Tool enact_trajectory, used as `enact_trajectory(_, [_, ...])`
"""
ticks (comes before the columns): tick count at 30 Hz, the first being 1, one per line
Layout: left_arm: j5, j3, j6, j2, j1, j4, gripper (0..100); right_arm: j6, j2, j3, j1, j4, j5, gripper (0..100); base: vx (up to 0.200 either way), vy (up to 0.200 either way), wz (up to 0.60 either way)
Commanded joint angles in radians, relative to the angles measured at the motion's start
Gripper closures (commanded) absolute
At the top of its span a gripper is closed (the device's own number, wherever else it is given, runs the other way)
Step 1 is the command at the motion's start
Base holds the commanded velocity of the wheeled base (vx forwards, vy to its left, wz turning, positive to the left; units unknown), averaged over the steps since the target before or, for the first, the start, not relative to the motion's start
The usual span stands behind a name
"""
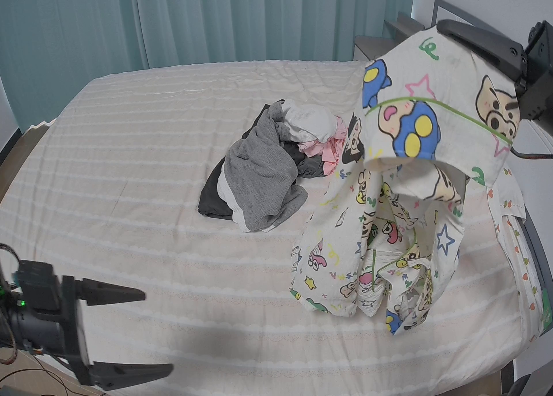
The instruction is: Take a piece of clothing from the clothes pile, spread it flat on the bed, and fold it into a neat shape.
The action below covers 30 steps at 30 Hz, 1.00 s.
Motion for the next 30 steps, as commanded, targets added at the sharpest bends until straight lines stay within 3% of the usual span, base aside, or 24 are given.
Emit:
enact_trajectory(1, [0.018,0.007,-0.005,0.316,-0.157,-0.153,0,0.000,0.091,-0.098,0.108,0.021,-0.121,100,0.000,0.000,0.00])
enact_trajectory(8, [0.198,0.016,-0.174,0.501,-0.296,-0.436,0,0.003,0.156,-0.169,0.131,0.019,-0.156,100,0.000,0.000,0.00])
enact_trajectory(10, [0.365,0.015,-0.258,0.585,-0.371,-0.554,0,0.001,0.163,-0.167,0.154,0.019,-0.174,100,0.000,0.000,0.00])
enact_trajectory(11, [0.397,0.015,-0.269,0.602,-0.381,-0.572,0,0.001,0.163,-0.167,0.157,0.019,-0.176,100,0.000,0.000,0.00])
enact_trajectory(13, [0.580,0.005,-0.312,0.683,-0.416,-0.683,0,0.001,0.157,-0.156,0.161,0.019,-0.182,100,0.000,0.000,0.00])
enact_trajectory(14, [0.630,0.004,-0.324,0.708,-0.420,-0.724,0,0.001,0.154,-0.153,0.161,0.019,-0.182,100,0.000,0.000,0.00])
enact_trajectory(15, [0.630,0.004,-0.324,0.708,-0.420,-0.724,0,0.001,0.154,-0.153,0.161,0.019,-0.182,100,0.000,0.000,0.00])
enact_trajectory(16, [0.710,-0.018,-0.358,0.752,-0.437,-0.821,0,0.003,0.148,-0.153,0.161,0.019,-0.182,100,0.000,0.000,0.00])
enact_trajectory(20, [0.767,-0.076,-0.430,0.800,-0.482,-0.931,0,0.003,0.142,-0.149,0.161,0.021,-0.182,100,0.000,0.000,0.00])
enact_trajectory(24, [0.870,-0.157,-0.452,0.846,-0.526,-0.940,0,0.003,0.143,-0.149,0.161,0.019,-0.180,100,0.000,0.000,0.00])
enact_trajectory(30, [0.952,-0.291,-0.481,0.909,-0.552,-0.962,0,0.003,0.145,-0.146,0.160,0.021,-0.180,100,0.000,0.000,0.00])
